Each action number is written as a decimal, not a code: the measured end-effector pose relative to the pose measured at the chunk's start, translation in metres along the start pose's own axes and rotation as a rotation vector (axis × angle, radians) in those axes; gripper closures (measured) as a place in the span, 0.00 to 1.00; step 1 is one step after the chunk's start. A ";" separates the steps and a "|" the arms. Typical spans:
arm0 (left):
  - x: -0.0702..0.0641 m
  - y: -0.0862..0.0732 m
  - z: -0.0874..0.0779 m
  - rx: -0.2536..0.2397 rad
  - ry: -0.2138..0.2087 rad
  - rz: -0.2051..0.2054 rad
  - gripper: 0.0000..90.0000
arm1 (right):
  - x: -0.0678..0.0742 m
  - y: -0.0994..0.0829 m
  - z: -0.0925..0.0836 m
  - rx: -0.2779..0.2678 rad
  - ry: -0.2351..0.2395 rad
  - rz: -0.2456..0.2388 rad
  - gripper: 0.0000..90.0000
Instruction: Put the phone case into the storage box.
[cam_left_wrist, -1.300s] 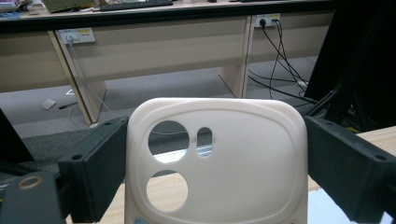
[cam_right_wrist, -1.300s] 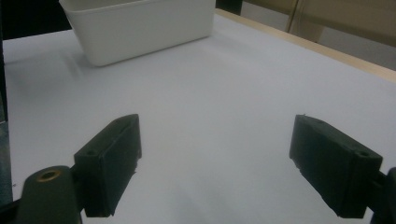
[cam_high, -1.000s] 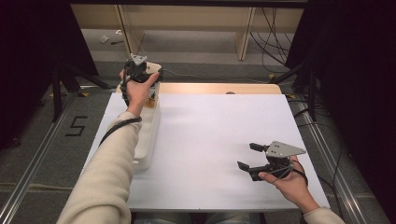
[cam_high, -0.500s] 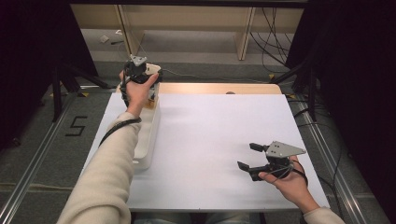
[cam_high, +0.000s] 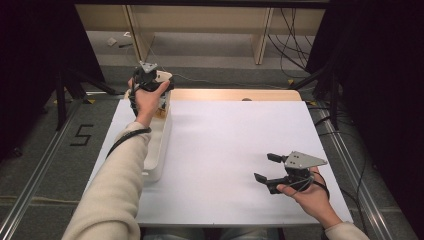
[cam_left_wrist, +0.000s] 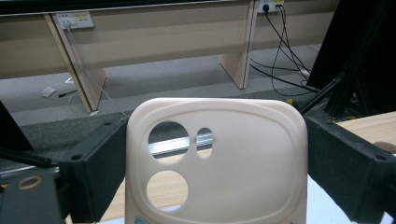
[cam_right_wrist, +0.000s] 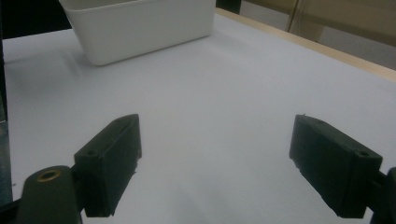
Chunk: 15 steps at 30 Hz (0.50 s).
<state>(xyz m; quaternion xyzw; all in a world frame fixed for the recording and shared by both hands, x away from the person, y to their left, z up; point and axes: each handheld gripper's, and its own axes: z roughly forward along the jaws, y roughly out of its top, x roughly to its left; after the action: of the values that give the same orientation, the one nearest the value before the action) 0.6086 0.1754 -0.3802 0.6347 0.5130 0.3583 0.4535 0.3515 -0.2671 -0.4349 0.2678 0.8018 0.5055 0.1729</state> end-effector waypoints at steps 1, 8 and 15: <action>0.000 0.000 0.000 0.000 0.000 0.000 0.11 | 0.000 0.000 0.000 0.000 0.000 -0.002 0.20; 0.000 -0.001 0.000 0.005 0.000 0.002 0.11 | 0.000 0.000 0.000 0.000 0.000 -0.003 0.20; 0.002 -0.004 0.000 0.012 0.001 -0.001 0.11 | 0.000 0.000 0.000 0.001 0.001 -0.002 0.20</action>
<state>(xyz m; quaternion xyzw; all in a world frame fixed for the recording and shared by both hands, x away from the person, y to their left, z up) 0.6081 0.1773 -0.3839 0.6368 0.5159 0.3553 0.4495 0.3516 -0.2669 -0.4350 0.2671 0.8023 0.5050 0.1730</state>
